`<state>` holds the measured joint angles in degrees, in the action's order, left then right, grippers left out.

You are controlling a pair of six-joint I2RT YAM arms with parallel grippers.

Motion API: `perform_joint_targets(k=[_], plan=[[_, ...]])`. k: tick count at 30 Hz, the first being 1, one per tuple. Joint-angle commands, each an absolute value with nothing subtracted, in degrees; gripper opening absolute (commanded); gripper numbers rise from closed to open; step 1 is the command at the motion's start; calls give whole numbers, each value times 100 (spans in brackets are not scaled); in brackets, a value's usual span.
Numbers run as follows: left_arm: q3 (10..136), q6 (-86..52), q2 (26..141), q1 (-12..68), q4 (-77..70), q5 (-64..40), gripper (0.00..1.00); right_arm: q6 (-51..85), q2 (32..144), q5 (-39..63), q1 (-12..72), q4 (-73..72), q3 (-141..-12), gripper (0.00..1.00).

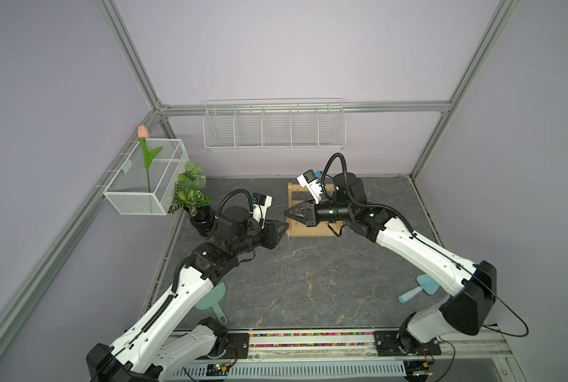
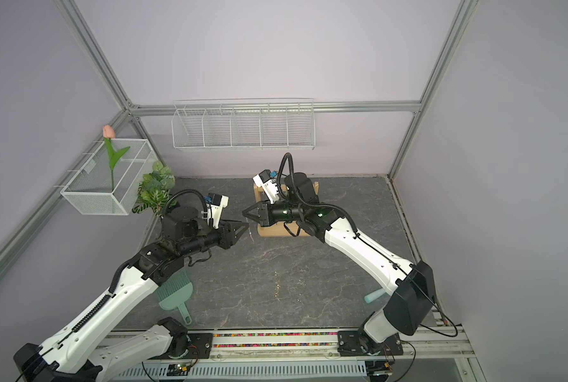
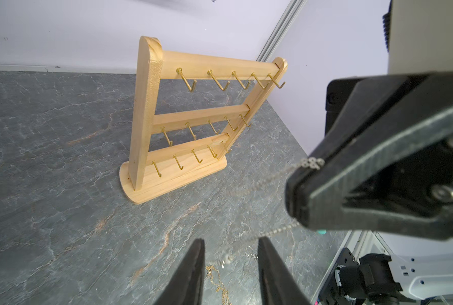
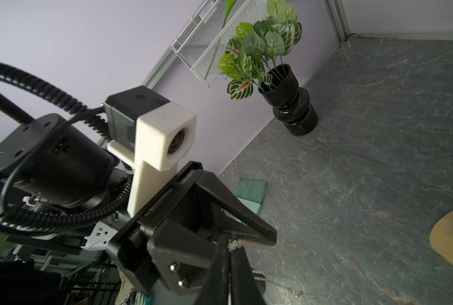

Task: Hang the necklace on the jewelry display stand
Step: Pick up the necklace from the center of the board.

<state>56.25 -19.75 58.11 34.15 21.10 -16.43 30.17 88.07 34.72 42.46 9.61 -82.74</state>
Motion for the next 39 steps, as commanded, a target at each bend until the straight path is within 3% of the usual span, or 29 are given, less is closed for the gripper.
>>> perform_joint_targets(k=[1, 12, 30, 39], plan=[[5731, -1845, 5925, 3432, 1862, -1606, 31, 3022, 8827, 3463, 4236, 967, -8353, 7], [5655, -1789, 5939, 3428, 2031, -1531, 25, 3088, 8907, 3561, 4218, 791, -8351, 7], [5539, -1883, 6195, 3437, 1836, -1299, 29, 3528, 8939, 3799, 4258, 210, -8256, 7], [5493, -1890, 6203, 3429, 1760, -1228, 16, 3579, 8934, 3859, 4270, 160, -8245, 7]])
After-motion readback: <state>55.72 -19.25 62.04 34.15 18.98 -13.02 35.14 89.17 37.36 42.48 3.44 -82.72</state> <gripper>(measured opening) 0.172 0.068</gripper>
